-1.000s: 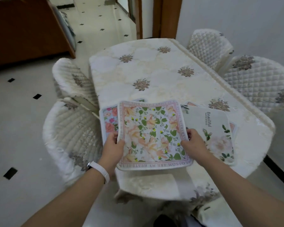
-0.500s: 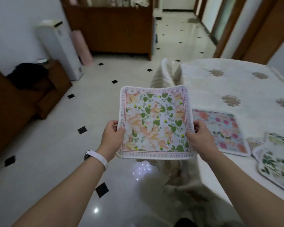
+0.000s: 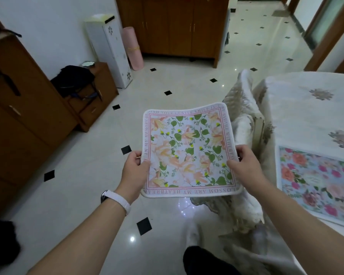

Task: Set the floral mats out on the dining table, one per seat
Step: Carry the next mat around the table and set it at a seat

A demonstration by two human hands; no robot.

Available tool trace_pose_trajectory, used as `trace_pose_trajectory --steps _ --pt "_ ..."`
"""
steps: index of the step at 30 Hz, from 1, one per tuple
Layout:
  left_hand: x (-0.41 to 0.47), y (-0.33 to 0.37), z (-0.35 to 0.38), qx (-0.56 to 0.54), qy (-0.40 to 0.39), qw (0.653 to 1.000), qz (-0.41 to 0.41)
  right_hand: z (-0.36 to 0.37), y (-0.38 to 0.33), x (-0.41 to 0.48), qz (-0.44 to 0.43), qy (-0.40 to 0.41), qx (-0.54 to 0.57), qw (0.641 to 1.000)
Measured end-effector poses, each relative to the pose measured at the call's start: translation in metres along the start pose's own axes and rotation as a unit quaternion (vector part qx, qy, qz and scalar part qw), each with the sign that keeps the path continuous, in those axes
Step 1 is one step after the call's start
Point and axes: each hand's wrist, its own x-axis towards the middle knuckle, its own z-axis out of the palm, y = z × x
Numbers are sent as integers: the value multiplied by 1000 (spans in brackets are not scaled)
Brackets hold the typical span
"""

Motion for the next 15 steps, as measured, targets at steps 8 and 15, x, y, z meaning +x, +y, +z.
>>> trace_pose_trajectory --steps 8,15 --pt "109 22 41 34 10 999 -30 23 -2 117 12 -17 -24 1000" --pt "190 62 82 63 12 998 -24 22 -18 211 26 -5 -18 999"
